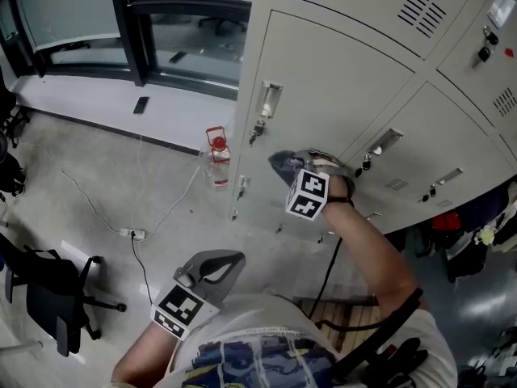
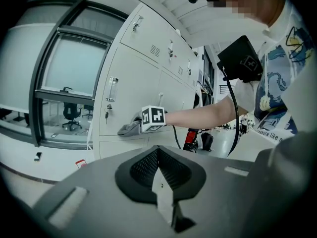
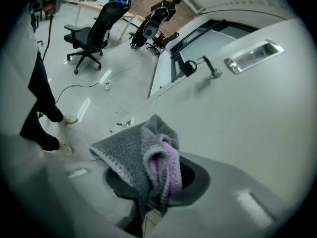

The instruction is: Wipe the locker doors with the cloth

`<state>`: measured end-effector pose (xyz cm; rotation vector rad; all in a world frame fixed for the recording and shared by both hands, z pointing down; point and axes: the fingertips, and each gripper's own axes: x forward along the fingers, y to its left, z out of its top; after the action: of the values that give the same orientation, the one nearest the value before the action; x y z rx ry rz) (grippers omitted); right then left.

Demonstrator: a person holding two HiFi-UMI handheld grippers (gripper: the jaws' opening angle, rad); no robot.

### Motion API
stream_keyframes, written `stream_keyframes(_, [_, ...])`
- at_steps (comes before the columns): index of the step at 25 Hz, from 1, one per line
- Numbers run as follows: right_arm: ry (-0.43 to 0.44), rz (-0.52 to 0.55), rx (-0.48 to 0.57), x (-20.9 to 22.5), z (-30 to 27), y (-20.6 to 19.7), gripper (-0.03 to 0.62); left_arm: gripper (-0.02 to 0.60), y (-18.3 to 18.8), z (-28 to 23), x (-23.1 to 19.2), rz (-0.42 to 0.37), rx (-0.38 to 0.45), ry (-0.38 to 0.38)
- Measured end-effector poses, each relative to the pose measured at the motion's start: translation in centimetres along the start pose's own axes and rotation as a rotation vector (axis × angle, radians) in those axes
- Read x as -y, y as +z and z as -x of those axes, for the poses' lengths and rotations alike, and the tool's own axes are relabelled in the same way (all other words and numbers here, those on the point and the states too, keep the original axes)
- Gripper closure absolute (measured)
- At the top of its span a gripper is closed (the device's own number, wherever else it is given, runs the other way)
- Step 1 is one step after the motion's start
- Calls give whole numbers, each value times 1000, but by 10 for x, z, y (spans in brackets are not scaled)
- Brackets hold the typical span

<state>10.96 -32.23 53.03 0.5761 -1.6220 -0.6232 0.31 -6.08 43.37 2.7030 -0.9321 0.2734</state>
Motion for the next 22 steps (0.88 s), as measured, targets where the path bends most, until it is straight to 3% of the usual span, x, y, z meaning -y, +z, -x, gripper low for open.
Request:
stream_keyframes(5, [34,55,1,0,29,5,503,578,2,1,0,-6,8,-4])
stream_keyframes(7, [9,55,31,12,60,14,503,578,3,2,0,-5,12,-6])
stream_keyframes(14, [-218,26,168,110,181,51,503,578,5,-1,2,-15,20,-25])
stream_keyframes(22, [-529,-11,205,230,272,64,503,578,5,1,9,-18,25,-38])
